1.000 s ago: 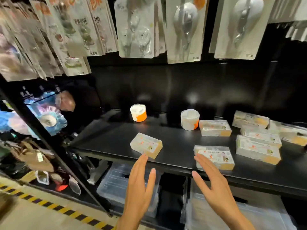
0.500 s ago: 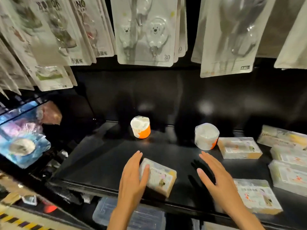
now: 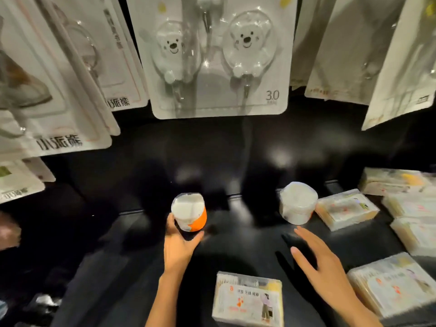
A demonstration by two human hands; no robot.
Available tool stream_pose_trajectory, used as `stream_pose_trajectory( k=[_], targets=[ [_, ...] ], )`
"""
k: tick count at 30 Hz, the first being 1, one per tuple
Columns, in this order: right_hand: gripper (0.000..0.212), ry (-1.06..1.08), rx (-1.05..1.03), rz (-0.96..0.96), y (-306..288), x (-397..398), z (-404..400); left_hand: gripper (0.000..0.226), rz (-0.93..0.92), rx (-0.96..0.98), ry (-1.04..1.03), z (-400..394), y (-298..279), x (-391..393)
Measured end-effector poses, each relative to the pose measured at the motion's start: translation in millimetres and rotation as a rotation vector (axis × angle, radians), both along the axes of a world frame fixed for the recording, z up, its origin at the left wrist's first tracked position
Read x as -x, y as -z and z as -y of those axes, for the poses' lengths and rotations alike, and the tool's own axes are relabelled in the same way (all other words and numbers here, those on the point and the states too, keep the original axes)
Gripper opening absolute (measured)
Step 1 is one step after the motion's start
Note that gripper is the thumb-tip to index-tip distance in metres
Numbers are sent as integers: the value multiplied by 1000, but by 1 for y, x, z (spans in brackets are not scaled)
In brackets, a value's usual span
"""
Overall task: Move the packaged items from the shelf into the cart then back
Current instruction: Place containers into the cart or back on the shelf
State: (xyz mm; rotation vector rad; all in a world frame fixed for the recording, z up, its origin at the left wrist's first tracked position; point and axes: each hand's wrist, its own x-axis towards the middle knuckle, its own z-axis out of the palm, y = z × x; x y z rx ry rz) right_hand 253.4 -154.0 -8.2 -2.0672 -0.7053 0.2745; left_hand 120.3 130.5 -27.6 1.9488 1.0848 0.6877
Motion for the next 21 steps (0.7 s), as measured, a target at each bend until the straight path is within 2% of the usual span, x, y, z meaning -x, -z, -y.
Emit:
stream_pose_trajectory(
  k=[2, 5, 9, 12, 16, 21],
  targets=[
    [52, 48, 1, 1, 1, -2, -5, 95, 69, 78, -36, -15, 0, -12],
    [45, 107, -1, 18, 5, -7, -11, 82, 163, 116, -59, -29, -1, -29],
    [46, 205, -3, 16, 7, -22, -19, 87, 247, 163, -110, -32, 6, -38],
    [49, 277, -37, 24, 9, -39, -28, 89, 268, 165, -67, -10, 6, -49],
    [51, 366, -111, 21, 7, -56, -37, 73, 288, 176, 34, 21, 9, -68],
    [44, 391, -199, -7, 3, -73, -44, 100, 210, 84, 120, 43, 16, -92]
  ],
)
